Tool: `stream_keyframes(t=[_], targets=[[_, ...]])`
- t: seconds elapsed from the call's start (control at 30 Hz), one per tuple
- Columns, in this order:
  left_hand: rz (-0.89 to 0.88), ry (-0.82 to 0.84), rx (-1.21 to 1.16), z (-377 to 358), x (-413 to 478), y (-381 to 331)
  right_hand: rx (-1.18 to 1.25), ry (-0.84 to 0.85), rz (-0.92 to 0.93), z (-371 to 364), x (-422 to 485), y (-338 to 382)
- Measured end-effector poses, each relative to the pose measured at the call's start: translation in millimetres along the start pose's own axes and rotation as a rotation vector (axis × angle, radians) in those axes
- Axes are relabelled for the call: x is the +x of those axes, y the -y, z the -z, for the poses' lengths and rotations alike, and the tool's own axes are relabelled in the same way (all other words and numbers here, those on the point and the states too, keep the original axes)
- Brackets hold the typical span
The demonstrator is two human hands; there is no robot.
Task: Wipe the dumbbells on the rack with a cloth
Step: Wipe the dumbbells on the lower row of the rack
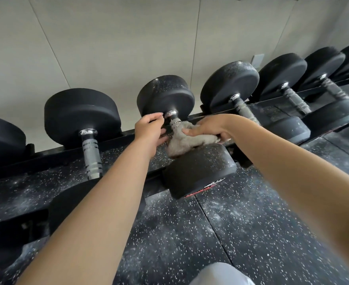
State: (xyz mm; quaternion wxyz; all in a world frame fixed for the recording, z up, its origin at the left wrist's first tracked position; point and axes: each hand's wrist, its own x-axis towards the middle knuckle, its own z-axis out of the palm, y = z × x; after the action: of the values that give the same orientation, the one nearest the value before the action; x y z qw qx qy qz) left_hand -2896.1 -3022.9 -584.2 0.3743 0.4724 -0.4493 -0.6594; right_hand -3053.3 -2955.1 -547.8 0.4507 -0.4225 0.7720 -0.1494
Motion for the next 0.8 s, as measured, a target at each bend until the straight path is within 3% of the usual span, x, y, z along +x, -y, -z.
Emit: stream_keyframes(t=[0.07,0.13,0.27,0.43,0.5,0.63,0.73,0.8], targets=[[0.027,0.028,0.005,-1,-4,-1,-0.077,0.001,0.021,1,-9,-4],[0.033,0.082,0.020,-3,-7,0,-0.074,-0.109,0.109,0,-23,-3],[0.018,0.264,0.003,-7,-12,6,0.232,-0.307,0.287,19,-59,-9],[-0.028,0.400,0.144,-14,-13,26,0.315,-0.091,0.312,38,-96,-48],[-0.050,0.461,0.234,-15,-13,33,0.189,-0.122,0.266,27,-97,-59],[-0.089,0.456,0.269,-15,-13,37,-0.141,-0.497,0.204,-12,-81,-66],[-0.116,0.453,0.290,-14,-14,38,-0.070,-0.859,0.293,-49,-79,-64],[-0.139,0.469,0.287,-14,-15,38,0.048,-0.843,0.248,-69,-85,-59]])
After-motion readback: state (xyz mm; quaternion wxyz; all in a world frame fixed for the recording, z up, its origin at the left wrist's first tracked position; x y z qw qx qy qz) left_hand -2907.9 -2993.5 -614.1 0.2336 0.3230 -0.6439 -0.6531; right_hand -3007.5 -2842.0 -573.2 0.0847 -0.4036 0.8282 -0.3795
